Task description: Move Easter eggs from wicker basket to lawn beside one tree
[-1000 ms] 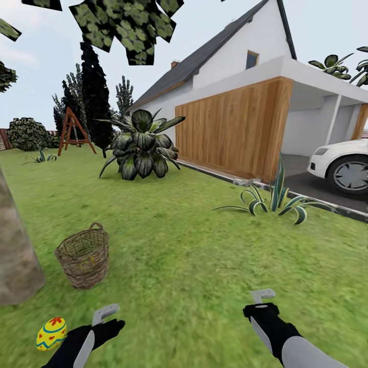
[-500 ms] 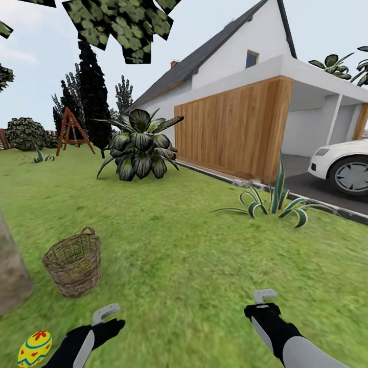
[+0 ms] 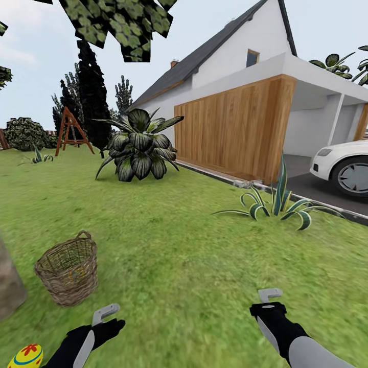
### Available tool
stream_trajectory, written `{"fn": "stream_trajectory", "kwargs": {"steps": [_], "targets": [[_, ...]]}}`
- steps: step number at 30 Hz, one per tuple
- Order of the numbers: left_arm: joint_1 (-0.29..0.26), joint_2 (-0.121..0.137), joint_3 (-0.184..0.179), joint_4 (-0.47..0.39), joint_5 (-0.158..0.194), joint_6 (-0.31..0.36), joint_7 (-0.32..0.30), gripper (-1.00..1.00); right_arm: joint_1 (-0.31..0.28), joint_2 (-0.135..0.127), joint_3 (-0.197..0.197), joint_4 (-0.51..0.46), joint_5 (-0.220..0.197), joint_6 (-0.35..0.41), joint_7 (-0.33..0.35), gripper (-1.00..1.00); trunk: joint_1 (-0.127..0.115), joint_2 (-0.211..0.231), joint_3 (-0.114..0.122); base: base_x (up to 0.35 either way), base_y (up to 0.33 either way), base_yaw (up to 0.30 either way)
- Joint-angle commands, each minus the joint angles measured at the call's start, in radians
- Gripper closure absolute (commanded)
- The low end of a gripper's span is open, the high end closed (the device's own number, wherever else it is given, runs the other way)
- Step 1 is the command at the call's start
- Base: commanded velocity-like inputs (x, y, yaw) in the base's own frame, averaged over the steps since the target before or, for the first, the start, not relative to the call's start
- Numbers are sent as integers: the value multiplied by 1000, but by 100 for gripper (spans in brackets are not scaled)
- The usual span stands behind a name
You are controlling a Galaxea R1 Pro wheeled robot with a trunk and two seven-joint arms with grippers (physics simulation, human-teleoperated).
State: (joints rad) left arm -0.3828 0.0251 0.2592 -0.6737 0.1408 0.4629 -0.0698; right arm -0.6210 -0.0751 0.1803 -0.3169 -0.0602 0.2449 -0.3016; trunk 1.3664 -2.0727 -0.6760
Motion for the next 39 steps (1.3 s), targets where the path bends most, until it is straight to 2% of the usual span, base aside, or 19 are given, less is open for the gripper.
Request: {"fn": "stream_trajectory", "kwargs": {"steps": [1, 10, 39], "targets": [[-1, -1, 3, -1, 6, 6, -2, -100, 0, -1, 8, -2, -6, 7, -5, -100, 0, -1, -1, 2, 0, 0], [-1, -18, 2, 0, 4, 8, -4, -100, 0, -2, 9, -2, -7, 5, -5, -100, 0, -1, -1, 61, -35, 0], [0, -17, 0, -1, 5, 17, -5, -100, 0, -2, 9, -3, -7, 14, -1, -100, 0, -1, -1, 315, -145, 0]]}}
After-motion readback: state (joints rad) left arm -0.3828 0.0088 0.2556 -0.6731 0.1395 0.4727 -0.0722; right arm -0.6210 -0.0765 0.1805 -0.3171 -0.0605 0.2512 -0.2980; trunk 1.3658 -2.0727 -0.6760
